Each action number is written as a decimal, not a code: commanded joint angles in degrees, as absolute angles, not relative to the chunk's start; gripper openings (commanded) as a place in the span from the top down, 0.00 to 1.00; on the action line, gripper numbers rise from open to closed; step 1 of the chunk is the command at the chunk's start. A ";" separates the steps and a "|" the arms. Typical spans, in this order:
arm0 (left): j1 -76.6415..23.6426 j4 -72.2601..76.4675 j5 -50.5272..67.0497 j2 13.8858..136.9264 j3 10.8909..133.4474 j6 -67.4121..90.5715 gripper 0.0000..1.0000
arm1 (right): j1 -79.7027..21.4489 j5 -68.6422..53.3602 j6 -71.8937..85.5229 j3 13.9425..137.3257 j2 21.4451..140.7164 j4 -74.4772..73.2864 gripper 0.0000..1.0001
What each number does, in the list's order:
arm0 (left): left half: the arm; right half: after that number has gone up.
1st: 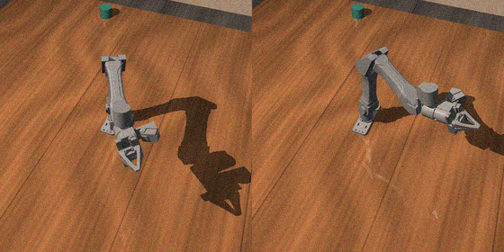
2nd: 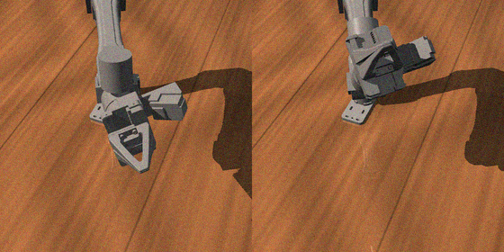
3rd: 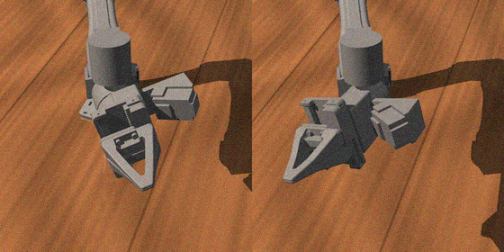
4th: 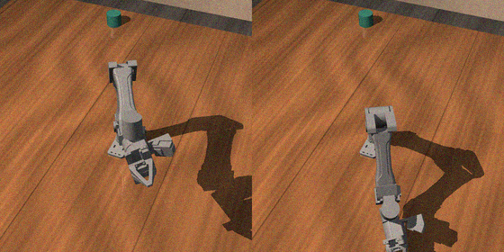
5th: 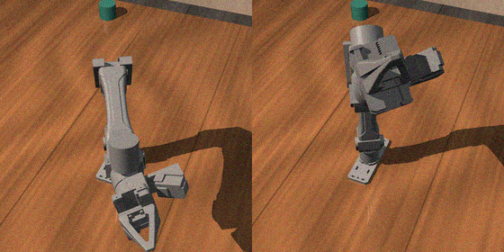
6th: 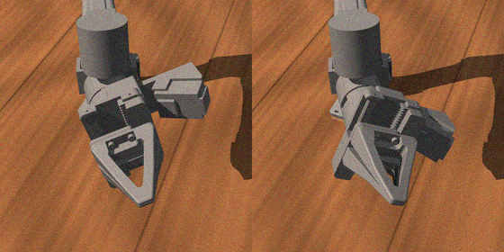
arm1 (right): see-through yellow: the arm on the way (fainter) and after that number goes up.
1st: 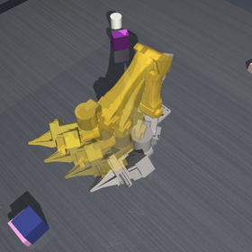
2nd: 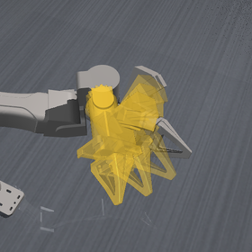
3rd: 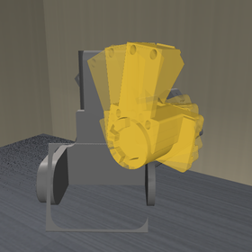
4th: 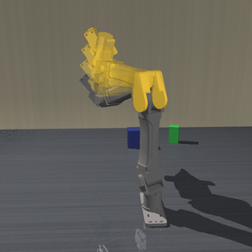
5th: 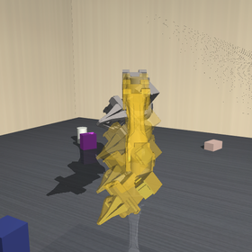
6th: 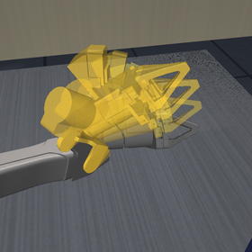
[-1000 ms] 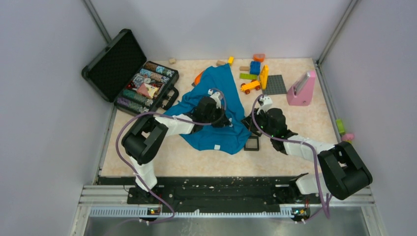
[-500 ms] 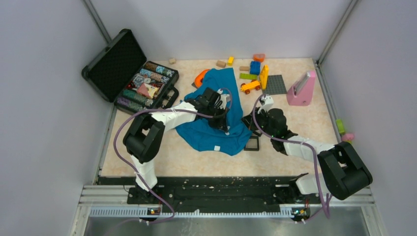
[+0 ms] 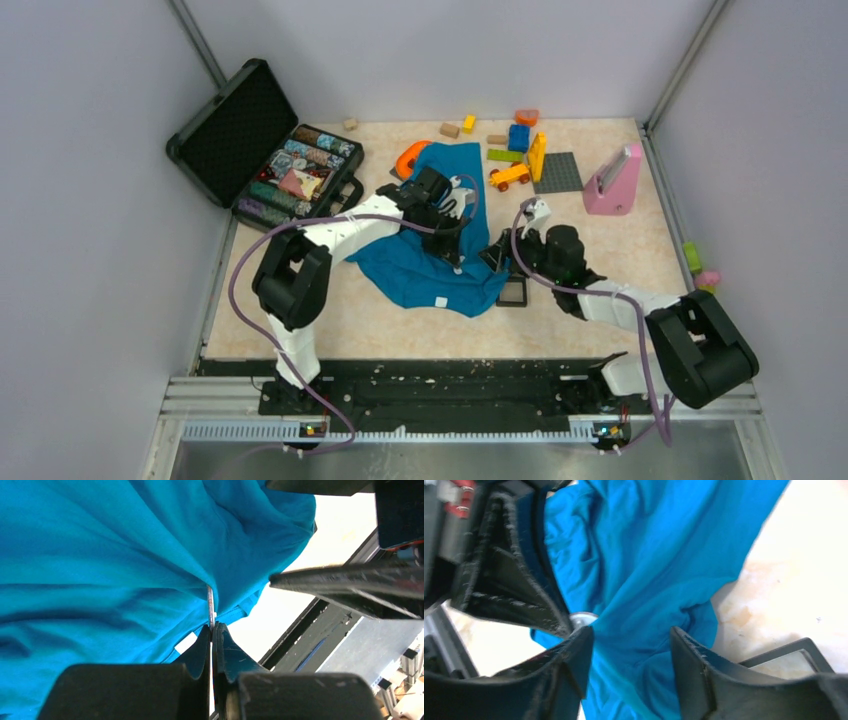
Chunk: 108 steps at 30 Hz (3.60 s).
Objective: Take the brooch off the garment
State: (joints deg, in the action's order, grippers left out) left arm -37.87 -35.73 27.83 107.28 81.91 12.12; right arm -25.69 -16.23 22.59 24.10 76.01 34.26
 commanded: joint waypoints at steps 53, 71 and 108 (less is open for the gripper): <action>-42.96 -68.93 23.23 112.99 107.02 -8.76 1.00 | -44.29 -8.93 -12.21 16.28 78.65 63.11 0.85; -43.42 -68.54 26.45 113.07 105.29 -12.21 1.00 | -42.20 -16.21 -7.01 16.01 77.80 62.62 0.64; -45.18 -69.59 21.07 112.78 107.76 -11.83 0.77 | -40.25 -30.61 -7.06 17.78 82.12 63.54 0.95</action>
